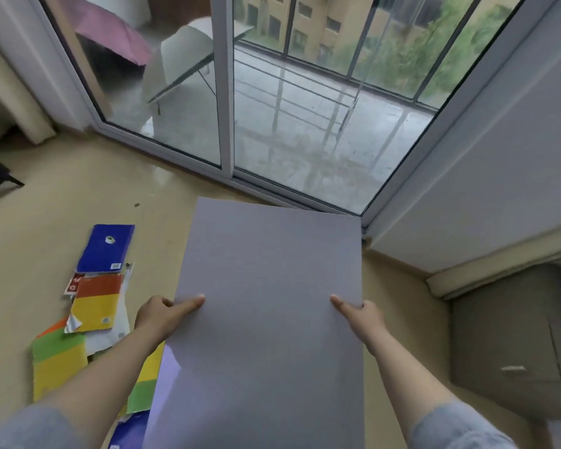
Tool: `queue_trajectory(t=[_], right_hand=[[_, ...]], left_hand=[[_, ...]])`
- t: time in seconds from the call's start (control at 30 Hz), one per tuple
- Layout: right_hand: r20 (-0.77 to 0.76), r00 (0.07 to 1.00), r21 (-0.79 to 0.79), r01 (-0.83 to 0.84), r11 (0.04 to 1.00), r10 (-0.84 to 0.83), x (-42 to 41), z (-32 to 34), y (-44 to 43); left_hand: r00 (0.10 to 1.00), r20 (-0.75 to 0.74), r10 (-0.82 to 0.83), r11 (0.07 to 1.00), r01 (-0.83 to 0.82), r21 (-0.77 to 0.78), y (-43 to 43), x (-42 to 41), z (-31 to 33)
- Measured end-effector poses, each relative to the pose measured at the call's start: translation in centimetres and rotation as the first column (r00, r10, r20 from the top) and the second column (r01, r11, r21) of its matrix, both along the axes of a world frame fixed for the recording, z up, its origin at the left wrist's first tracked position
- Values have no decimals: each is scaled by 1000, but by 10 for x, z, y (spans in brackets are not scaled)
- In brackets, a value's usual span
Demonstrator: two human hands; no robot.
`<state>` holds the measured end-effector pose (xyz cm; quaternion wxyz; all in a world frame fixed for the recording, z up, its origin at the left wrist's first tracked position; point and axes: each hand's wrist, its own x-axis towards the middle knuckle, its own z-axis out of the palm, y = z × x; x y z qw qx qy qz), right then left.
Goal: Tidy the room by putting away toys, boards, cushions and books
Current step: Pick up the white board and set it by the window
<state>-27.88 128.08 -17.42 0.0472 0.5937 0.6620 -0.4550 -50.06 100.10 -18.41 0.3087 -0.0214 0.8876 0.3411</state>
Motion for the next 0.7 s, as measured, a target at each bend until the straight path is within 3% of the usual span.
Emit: queue_trajectory(t=[0.43, 0.7], right_hand=[[64, 929, -36, -364, 931, 365, -243, -16, 76], [21, 912, -26, -409, 912, 409, -414, -7, 89]], left_hand=[[946, 106, 306, 952, -305, -22, 22, -145, -20], [911, 117, 396, 916, -401, 26, 15, -298, -23]])
